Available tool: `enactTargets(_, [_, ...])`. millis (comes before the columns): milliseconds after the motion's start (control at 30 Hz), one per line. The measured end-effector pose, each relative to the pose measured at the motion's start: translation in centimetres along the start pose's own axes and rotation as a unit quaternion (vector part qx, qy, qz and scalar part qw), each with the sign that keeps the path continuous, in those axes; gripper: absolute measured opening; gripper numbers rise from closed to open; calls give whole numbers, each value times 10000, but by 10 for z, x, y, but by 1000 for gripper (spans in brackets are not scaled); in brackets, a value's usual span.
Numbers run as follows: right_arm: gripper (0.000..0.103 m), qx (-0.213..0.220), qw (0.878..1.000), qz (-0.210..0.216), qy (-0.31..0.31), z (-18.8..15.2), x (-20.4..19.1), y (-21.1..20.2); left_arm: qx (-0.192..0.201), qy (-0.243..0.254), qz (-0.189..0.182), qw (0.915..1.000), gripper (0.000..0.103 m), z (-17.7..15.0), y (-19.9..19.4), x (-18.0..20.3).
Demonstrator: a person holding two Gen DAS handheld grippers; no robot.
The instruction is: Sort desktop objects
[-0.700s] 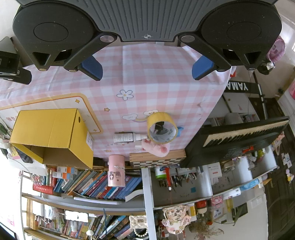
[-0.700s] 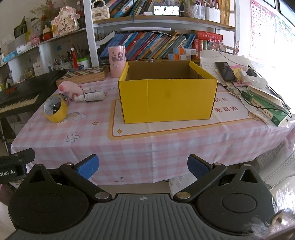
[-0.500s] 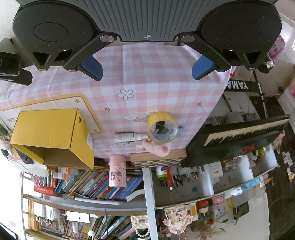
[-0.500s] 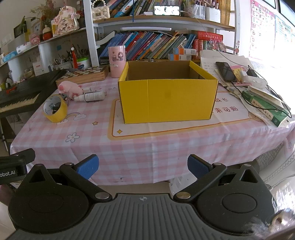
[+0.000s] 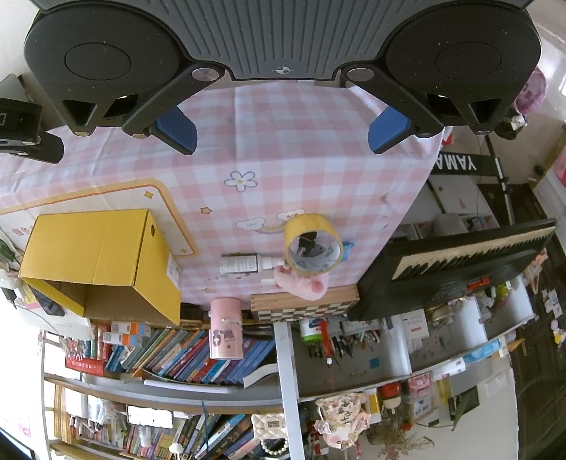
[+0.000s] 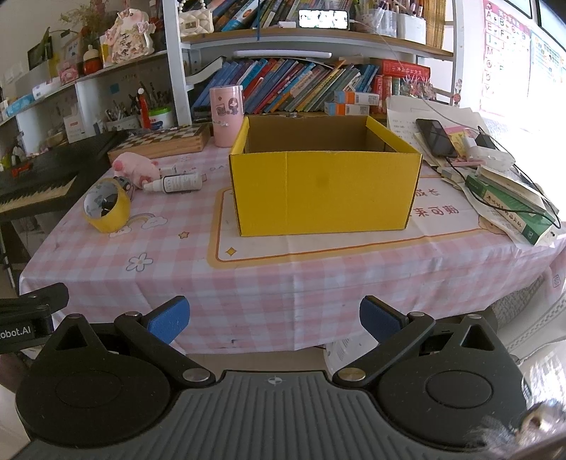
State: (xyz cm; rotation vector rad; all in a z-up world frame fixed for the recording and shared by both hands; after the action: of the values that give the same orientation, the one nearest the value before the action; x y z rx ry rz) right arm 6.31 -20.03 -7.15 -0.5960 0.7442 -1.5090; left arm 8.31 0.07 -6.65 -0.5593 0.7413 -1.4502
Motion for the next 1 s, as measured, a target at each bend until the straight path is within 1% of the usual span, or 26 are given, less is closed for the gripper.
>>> enactTargets(1000, [103,-48,9999,5,-102,0,-6,6,-125,4,-41,9999,103,-2,9,-1])
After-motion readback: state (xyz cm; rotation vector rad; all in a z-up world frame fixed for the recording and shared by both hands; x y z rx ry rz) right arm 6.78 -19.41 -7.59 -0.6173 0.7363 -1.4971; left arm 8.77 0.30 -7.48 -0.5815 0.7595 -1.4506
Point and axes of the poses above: each gripper's, at about its wrist camera, not at the fingertips, and y roughly the way its jaws point, x to its right, z to its top, the point moved 10 cm from there along y, roughly the way its jaws point, and after that the axes turned 11 degrees about -x, right-handed, at the moved point
